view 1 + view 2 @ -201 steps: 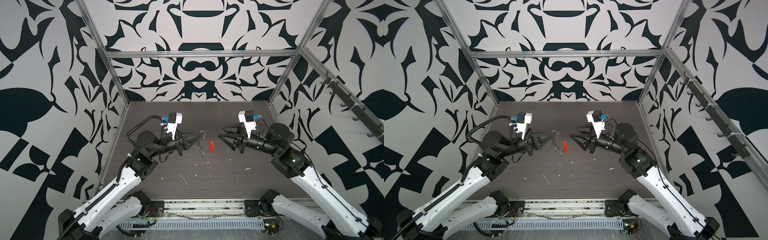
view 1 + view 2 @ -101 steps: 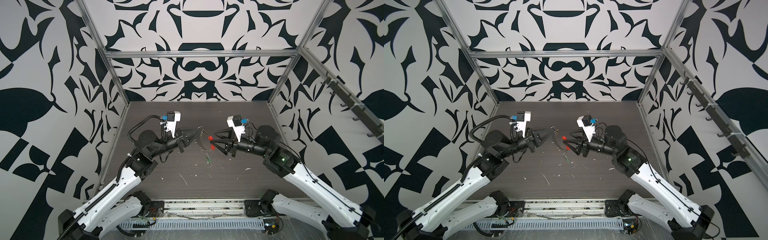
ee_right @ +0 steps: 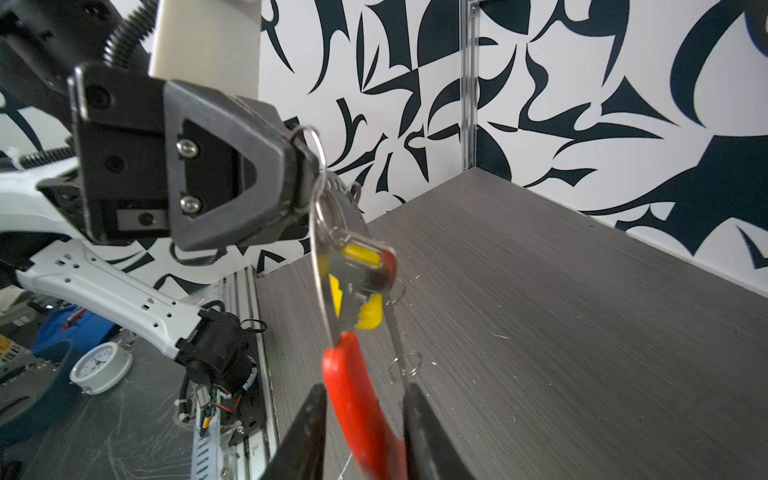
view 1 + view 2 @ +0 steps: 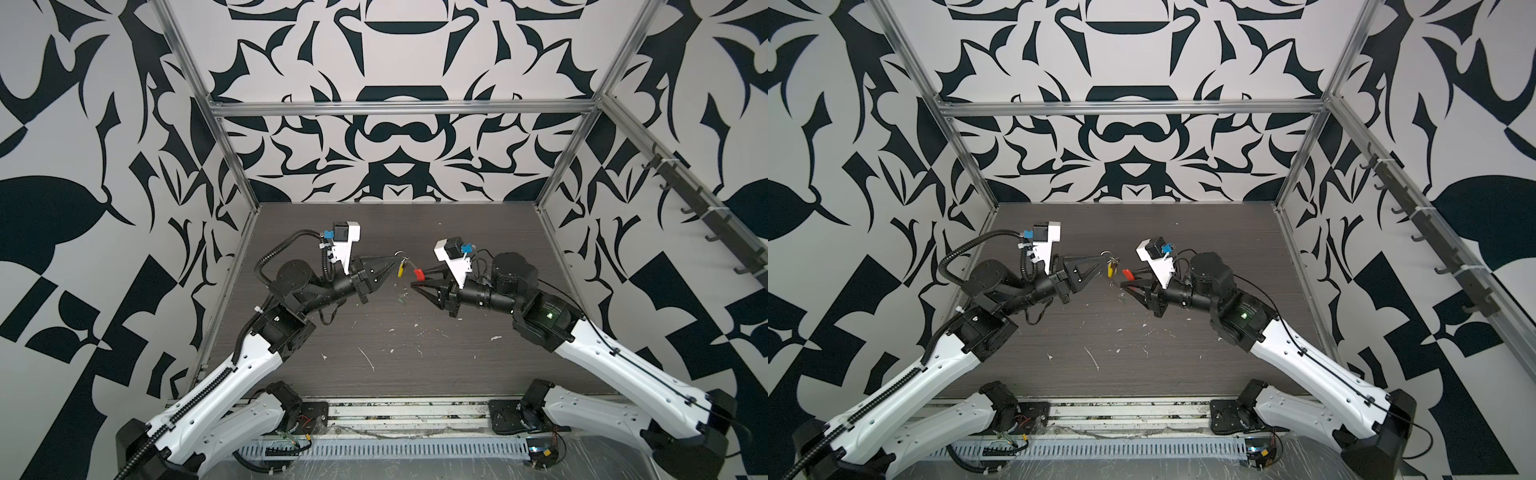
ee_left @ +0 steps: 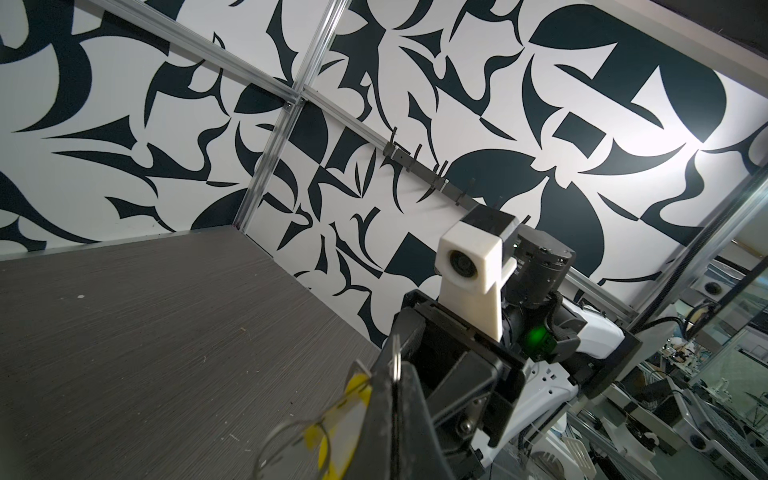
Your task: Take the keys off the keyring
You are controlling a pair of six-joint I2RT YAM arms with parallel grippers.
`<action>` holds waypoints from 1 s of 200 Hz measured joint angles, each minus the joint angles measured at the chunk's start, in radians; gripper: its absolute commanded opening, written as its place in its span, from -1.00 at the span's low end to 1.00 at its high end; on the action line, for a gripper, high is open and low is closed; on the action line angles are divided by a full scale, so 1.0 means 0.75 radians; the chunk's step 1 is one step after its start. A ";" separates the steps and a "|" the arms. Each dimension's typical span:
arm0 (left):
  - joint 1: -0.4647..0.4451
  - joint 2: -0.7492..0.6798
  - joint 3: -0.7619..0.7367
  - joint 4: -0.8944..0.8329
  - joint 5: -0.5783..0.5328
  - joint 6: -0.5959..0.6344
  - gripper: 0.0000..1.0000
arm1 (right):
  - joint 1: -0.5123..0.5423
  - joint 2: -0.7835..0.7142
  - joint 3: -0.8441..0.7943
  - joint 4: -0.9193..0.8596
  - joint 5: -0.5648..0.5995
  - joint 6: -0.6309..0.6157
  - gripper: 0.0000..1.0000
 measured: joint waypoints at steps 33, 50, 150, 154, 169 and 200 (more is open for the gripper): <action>0.000 0.000 0.000 -0.001 -0.003 0.001 -1.00 | 0.025 0.026 0.017 -0.016 0.045 -0.041 -0.79; 0.001 0.001 0.000 -0.004 -0.020 0.001 -1.00 | 0.042 0.027 0.028 -0.019 0.062 -0.068 -0.98; -0.001 0.011 0.038 -0.074 -0.074 0.012 -1.00 | 0.089 0.028 0.075 -0.093 0.203 -0.115 -1.00; -0.002 0.012 0.039 -0.074 -0.076 0.012 -1.00 | 0.093 0.030 0.078 -0.096 0.209 -0.117 -1.00; -0.004 0.016 0.044 -0.075 -0.086 0.014 -1.00 | 0.109 0.036 0.093 -0.109 0.237 -0.127 -1.00; -0.004 0.026 0.048 -0.083 -0.101 0.017 -1.00 | 0.157 0.055 0.114 -0.144 0.323 -0.156 -1.00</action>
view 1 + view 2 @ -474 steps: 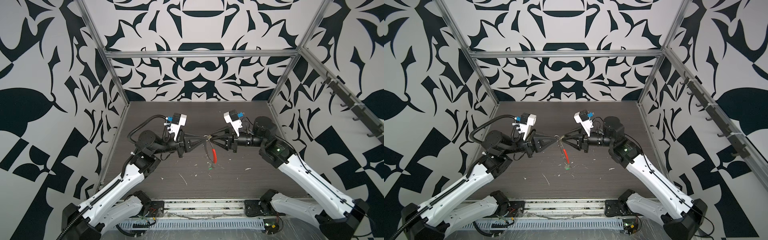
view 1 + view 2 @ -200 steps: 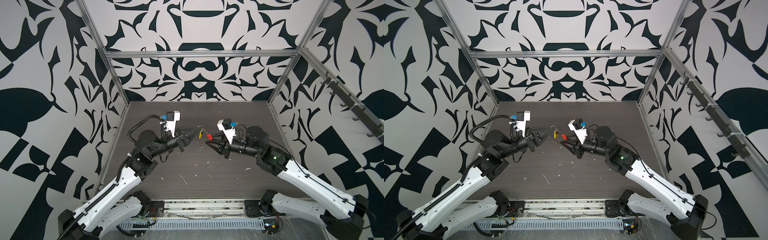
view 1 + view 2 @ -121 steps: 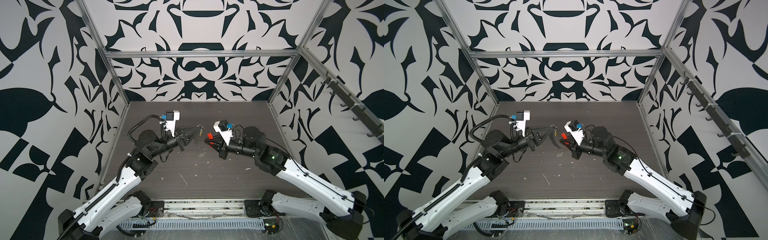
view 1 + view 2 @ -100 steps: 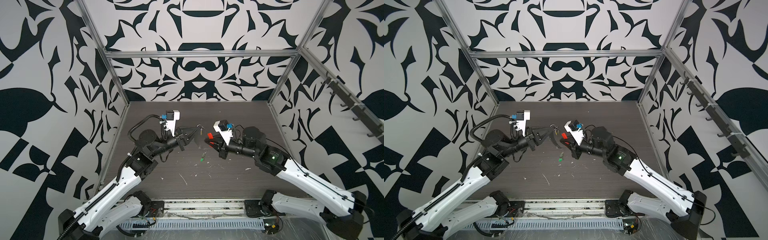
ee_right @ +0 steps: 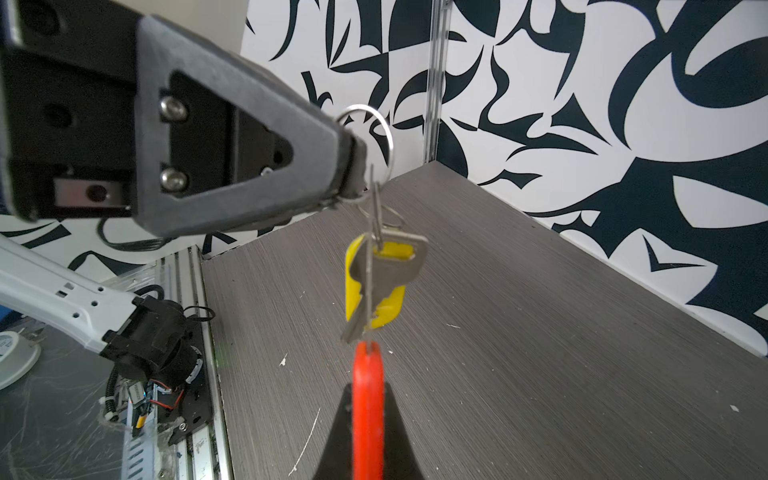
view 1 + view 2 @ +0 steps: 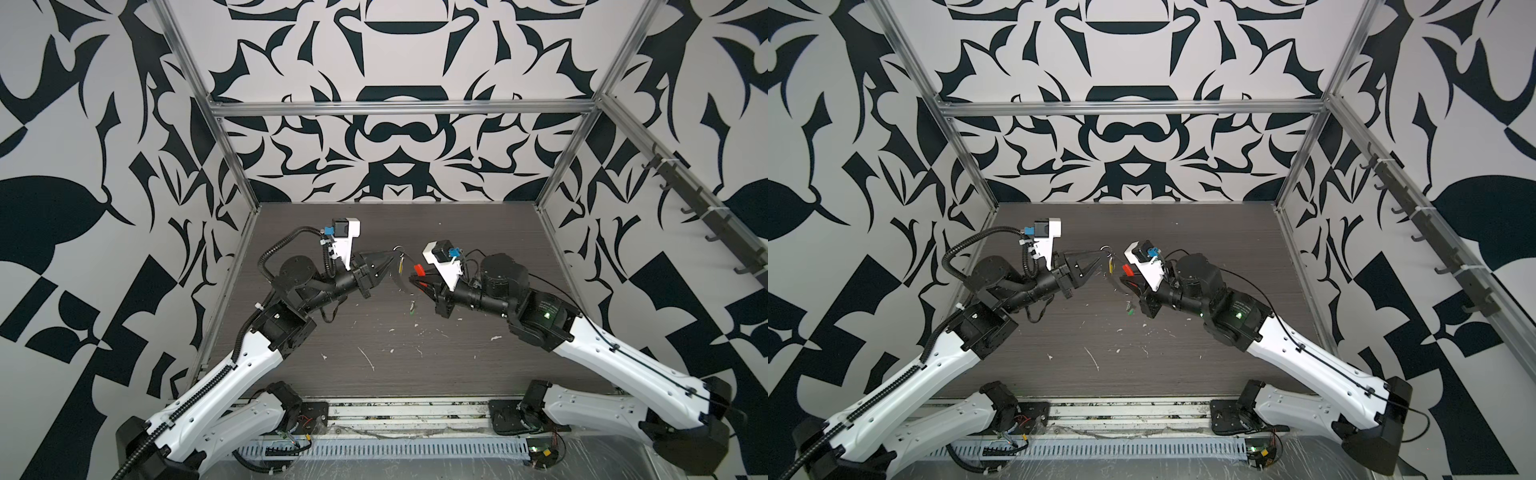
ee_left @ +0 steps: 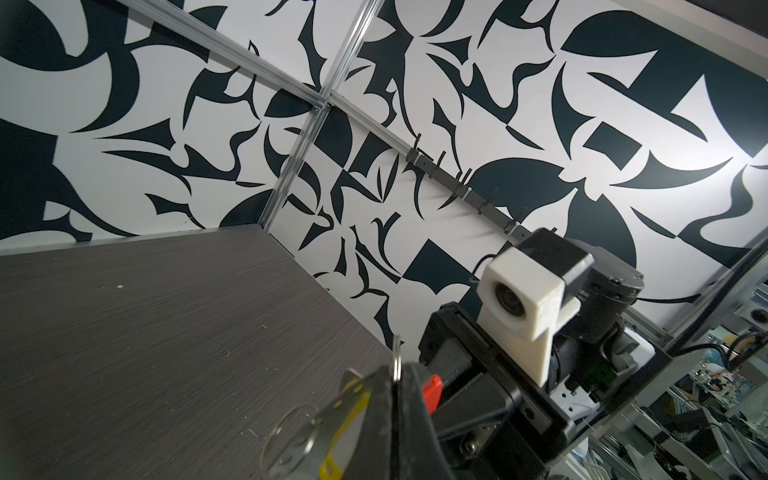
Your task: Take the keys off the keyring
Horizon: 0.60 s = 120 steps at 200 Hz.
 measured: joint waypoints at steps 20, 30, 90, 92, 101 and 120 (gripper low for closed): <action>0.000 0.003 0.002 -0.012 -0.008 0.001 -1.00 | 0.041 0.011 0.014 -0.022 0.084 -0.021 -1.00; 0.000 0.004 0.002 -0.013 -0.013 0.002 -1.00 | 0.058 0.014 0.018 -0.027 0.125 -0.031 -1.00; 0.001 -0.002 -0.002 -0.005 -0.002 0.030 -1.00 | 0.121 0.036 0.066 -0.090 0.218 -0.092 -0.43; 0.001 -0.002 -0.002 -0.003 -0.002 0.029 -1.00 | 0.121 0.036 0.066 -0.092 0.212 -0.104 -0.40; 0.000 -0.003 -0.007 0.011 0.007 0.036 -1.00 | 0.135 0.032 0.066 -0.106 0.182 -0.115 -0.27; -0.001 -0.005 -0.020 0.020 0.024 0.049 -1.00 | 0.168 0.006 0.060 -0.123 0.138 -0.162 -0.18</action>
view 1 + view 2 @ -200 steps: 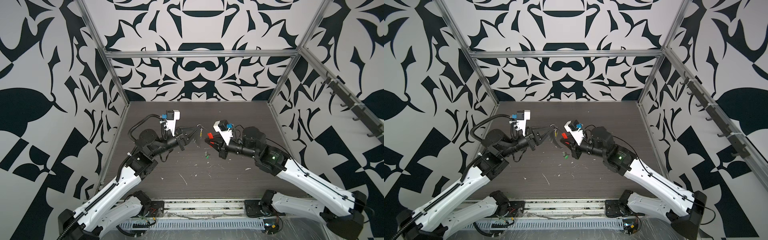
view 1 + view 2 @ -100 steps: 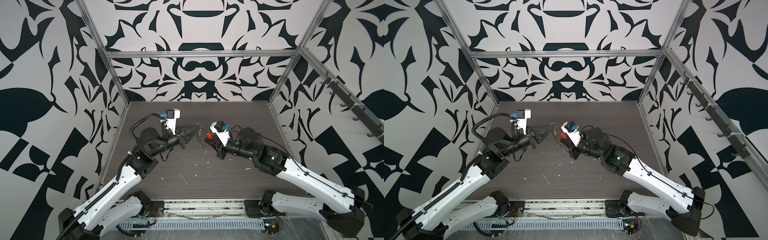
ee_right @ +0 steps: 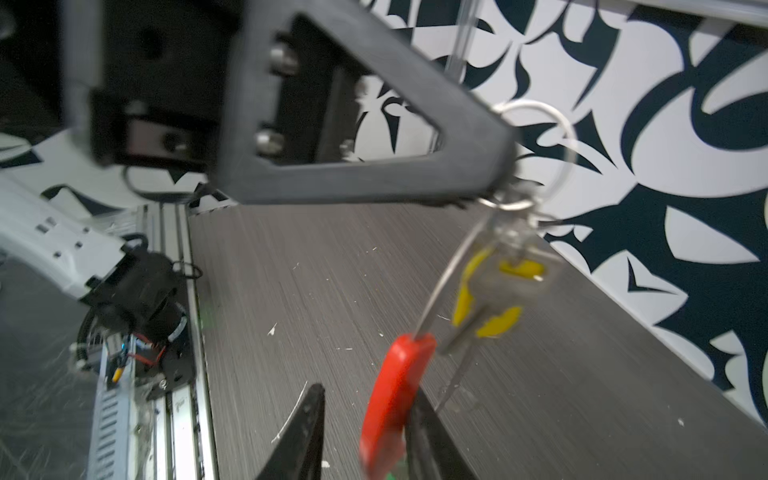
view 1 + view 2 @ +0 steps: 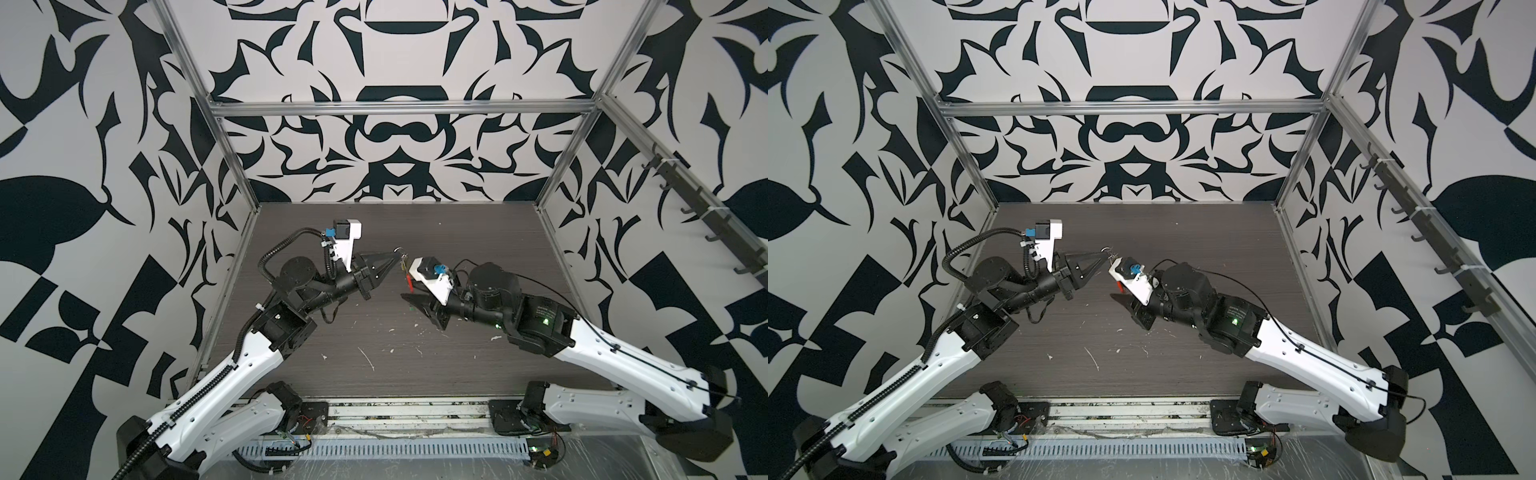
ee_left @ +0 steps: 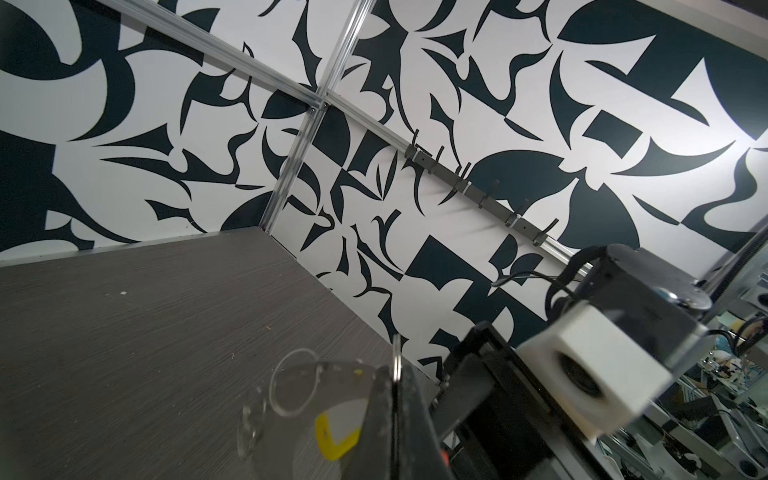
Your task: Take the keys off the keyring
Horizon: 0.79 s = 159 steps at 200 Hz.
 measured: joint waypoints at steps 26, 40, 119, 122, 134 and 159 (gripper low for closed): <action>0.000 -0.004 -0.012 0.009 0.024 0.023 -1.00 | 0.006 -0.099 -0.035 -0.005 0.001 -0.032 -0.12; 0.000 -0.011 -0.024 0.013 0.036 0.036 -1.00 | 0.005 -0.159 -0.057 0.008 0.011 -0.038 -0.12; 0.000 -0.028 -0.046 0.052 0.150 0.059 -1.00 | -0.470 -0.106 -0.069 0.227 -0.489 0.164 -0.18; 0.000 -0.030 -0.046 0.054 0.155 0.059 -1.00 | -0.490 -0.094 -0.068 0.245 -0.525 0.185 -0.18; 0.000 -0.034 -0.046 0.066 0.175 0.058 -1.00 | -0.533 -0.058 -0.064 0.299 -0.627 0.239 -0.18; 0.000 -0.037 -0.046 0.091 0.210 0.054 -1.00 | -0.538 -0.005 -0.050 0.390 -0.810 0.328 -0.21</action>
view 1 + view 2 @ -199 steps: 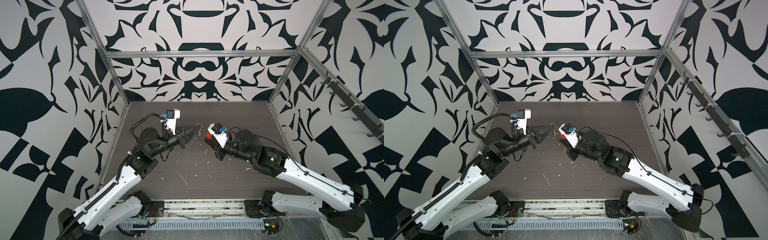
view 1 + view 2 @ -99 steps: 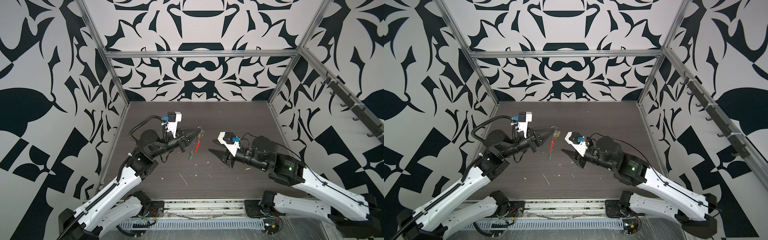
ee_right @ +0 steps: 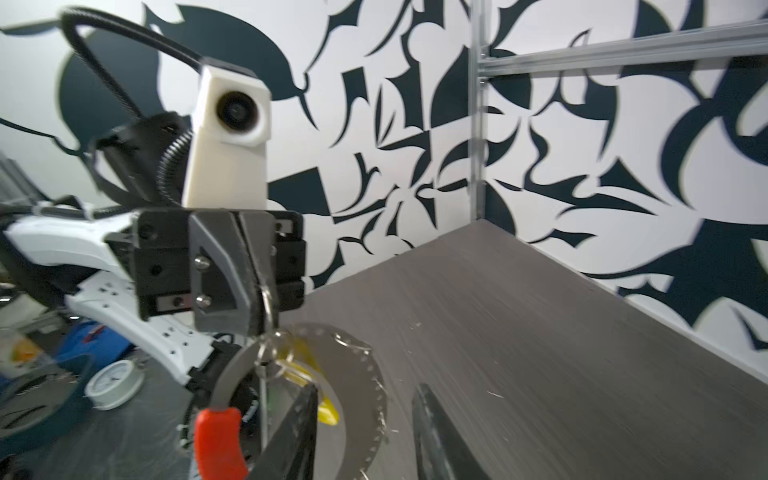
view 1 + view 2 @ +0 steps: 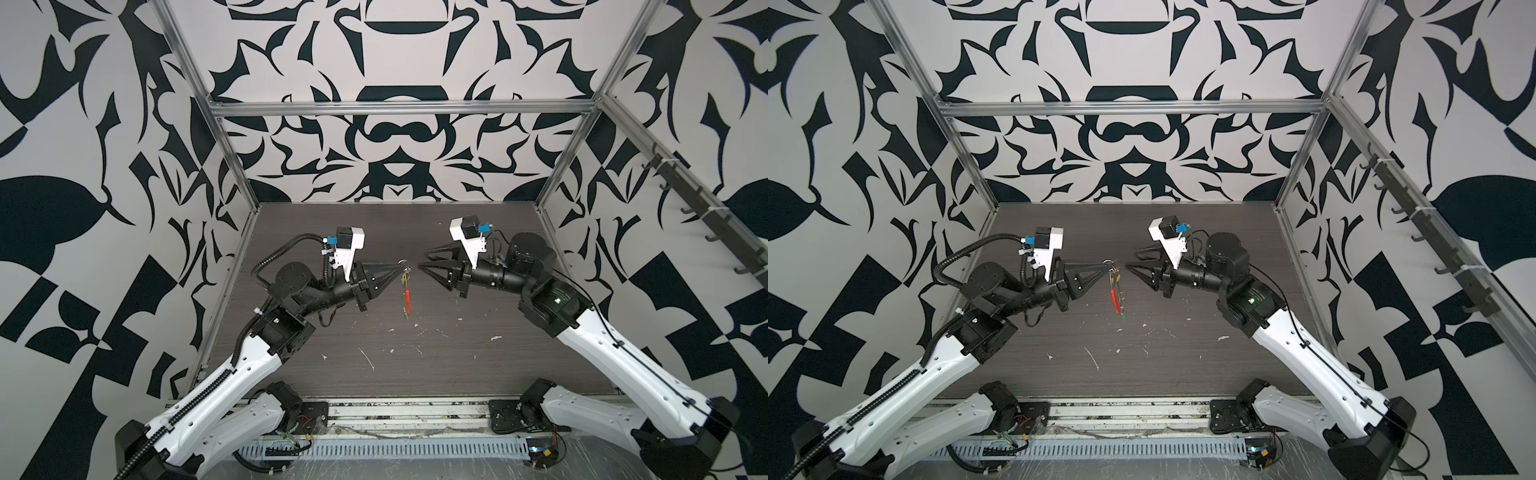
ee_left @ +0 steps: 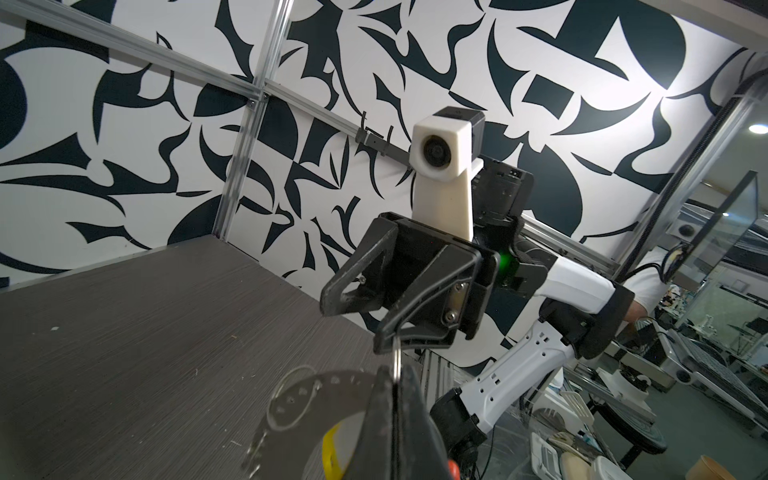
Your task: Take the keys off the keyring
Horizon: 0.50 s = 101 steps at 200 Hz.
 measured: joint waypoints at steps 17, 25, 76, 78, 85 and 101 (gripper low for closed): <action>0.000 0.000 0.000 0.005 0.014 -0.002 -1.00 | 0.001 0.020 0.016 0.051 -0.092 0.050 -0.23; 0.000 0.001 0.000 0.009 0.021 -0.002 -1.00 | 0.000 0.027 0.027 0.073 -0.127 0.072 -0.24; 0.000 0.001 -0.010 0.046 0.049 -0.016 -1.00 | 0.000 0.057 0.055 0.166 -0.229 0.162 -0.39; 0.000 0.001 -0.013 0.048 0.051 -0.018 -1.00 | 0.000 0.058 0.056 0.167 -0.230 0.162 -0.39; 0.000 0.001 -0.019 0.054 0.054 -0.021 -1.00 | 0.000 0.065 0.057 0.172 -0.240 0.167 -0.40; 0.000 0.009 -0.022 0.054 0.060 -0.028 -1.00 | 0.000 0.085 0.062 0.184 -0.263 0.180 -0.46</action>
